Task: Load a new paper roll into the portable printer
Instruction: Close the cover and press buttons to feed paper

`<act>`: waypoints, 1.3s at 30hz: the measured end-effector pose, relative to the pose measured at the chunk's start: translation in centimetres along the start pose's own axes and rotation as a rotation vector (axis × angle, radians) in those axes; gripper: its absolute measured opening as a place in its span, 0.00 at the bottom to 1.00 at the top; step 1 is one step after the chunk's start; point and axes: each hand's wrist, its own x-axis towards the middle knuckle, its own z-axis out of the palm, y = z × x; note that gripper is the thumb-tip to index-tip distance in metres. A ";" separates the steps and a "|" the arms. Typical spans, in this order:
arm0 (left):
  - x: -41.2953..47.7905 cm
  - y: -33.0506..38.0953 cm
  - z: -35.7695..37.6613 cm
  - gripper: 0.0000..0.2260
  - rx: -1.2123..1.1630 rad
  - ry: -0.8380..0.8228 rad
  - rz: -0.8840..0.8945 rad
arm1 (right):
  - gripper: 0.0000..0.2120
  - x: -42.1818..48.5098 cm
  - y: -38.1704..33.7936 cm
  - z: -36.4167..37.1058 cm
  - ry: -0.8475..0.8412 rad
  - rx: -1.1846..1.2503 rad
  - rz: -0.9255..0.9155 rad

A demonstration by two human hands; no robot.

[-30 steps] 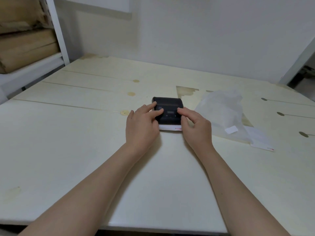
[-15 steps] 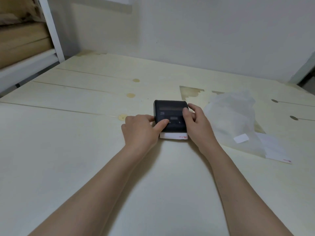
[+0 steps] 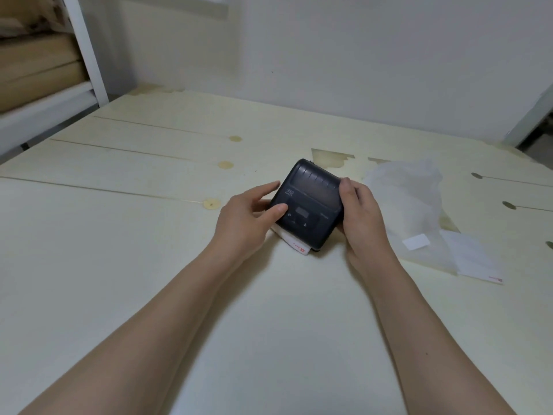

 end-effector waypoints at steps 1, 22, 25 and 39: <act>0.1 0.0 0.1 0.21 -0.028 0.053 -0.014 | 0.15 0.0 -0.2 0.0 0.007 0.064 0.019; 0.0 2.3 0.4 0.19 -0.508 0.053 -0.075 | 0.29 -2.1 -2.2 1.5 0.056 0.133 0.156; -0.1 2.0 0.6 0.19 -0.536 0.030 -0.092 | 0.30 -1.9 -2.0 1.3 0.146 0.160 0.141; -0.5 1.7 1.1 0.08 -0.589 0.100 0.041 | 0.22 -1.3 -1.6 0.3 0.048 -0.152 -0.171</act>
